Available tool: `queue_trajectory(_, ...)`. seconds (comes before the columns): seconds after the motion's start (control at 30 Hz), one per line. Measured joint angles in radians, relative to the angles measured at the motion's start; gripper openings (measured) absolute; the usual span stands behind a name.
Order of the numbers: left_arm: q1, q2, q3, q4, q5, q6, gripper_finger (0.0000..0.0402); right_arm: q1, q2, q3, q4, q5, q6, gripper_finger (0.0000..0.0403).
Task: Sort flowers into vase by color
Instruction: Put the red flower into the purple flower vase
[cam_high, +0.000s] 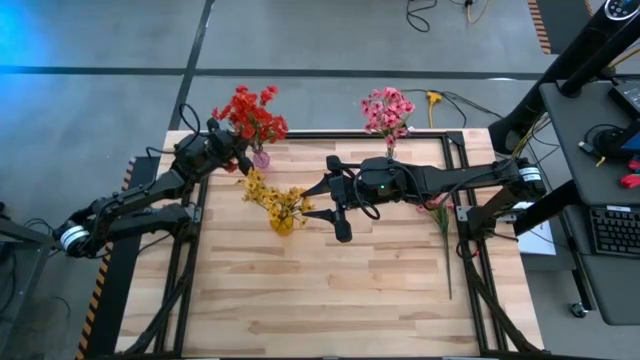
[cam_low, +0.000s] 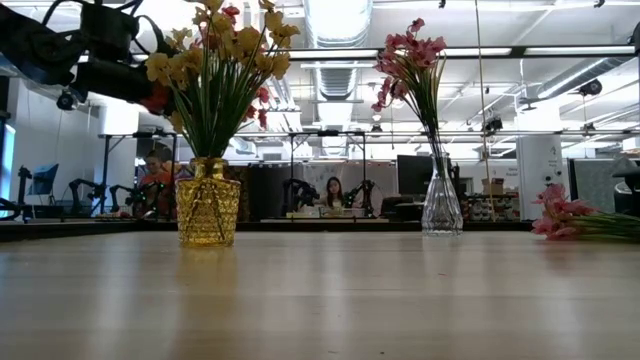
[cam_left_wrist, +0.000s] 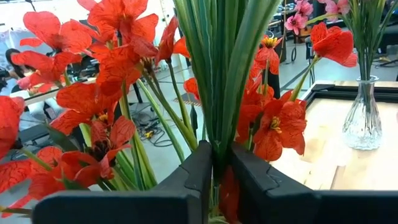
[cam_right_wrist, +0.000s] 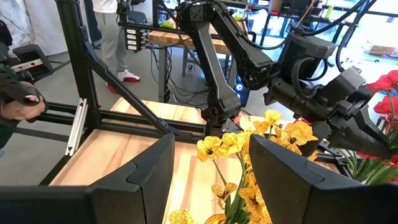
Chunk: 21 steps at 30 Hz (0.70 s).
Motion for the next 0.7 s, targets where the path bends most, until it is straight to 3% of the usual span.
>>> queue_trajectory(0.4,0.000,0.000,0.000,-0.001,0.000,-0.003,0.0111,0.000,0.000,0.000,0.000,0.000,0.000,0.0201)
queue_trajectory(0.7,0.000,0.000,0.000,-0.003,0.000,-0.006,0.0145,0.000,0.000,0.000,0.000,0.000,0.000,0.0201)
